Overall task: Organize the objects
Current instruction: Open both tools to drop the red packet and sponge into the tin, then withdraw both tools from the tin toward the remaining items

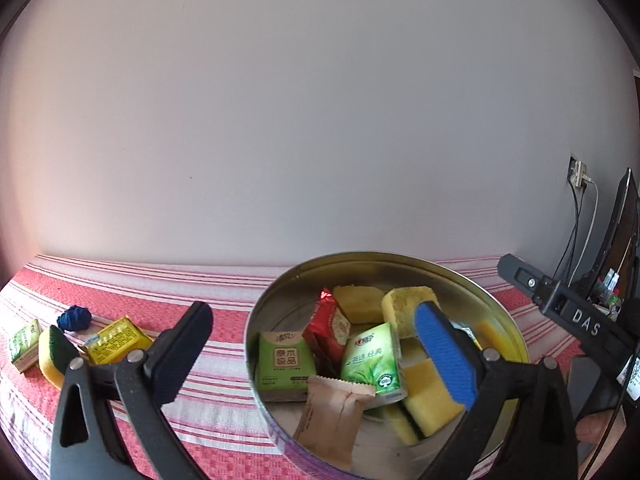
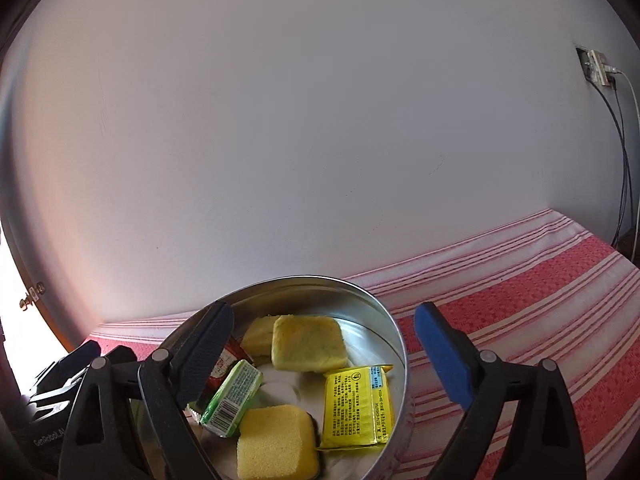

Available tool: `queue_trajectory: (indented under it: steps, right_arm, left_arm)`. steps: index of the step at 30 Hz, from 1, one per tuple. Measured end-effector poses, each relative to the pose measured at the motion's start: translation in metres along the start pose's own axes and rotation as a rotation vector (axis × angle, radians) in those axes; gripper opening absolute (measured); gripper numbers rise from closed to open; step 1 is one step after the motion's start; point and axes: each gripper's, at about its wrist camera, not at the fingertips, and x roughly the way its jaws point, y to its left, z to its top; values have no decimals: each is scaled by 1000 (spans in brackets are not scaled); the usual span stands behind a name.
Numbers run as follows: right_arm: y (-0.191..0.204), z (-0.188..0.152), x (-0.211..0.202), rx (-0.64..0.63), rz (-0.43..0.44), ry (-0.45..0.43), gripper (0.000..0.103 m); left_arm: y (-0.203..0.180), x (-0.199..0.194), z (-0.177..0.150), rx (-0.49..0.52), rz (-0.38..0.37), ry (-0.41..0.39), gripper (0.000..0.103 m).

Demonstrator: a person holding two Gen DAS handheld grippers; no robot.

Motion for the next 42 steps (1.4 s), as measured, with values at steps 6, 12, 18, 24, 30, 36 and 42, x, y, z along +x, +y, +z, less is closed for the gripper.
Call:
queue_trajectory:
  steps: [6,12,18,24,30,36,42]
  right_arm:
    - [16,-7,-23,18,-83,-97,95]
    - [35,-22,-42,-19,-185,-246,100]
    - [52,-32,-55,-44,-219,-345,100]
    - [76,-36,-55,-119,-224,-338,100]
    - [75,-40,-68,-77,-214,-354,100]
    - [80,-44,-70,-45,-188,-301,100]
    - [93,-50,-66,-54,-175,-260,100]
  left_arm:
    - [17,-2,-16,-11,76,-9,102]
    - [8,-7,-25,57,172,-50,102]
    - [15,-10,-26,63,209,-71,102]
    - [24,-16,-29,71,230,-87,102]
    - [29,-16,-37,102,247,-68,102]
    - [42,-22,-40,84,229,-73,102]
    - [69,-30,-41,43,230,-63,102]
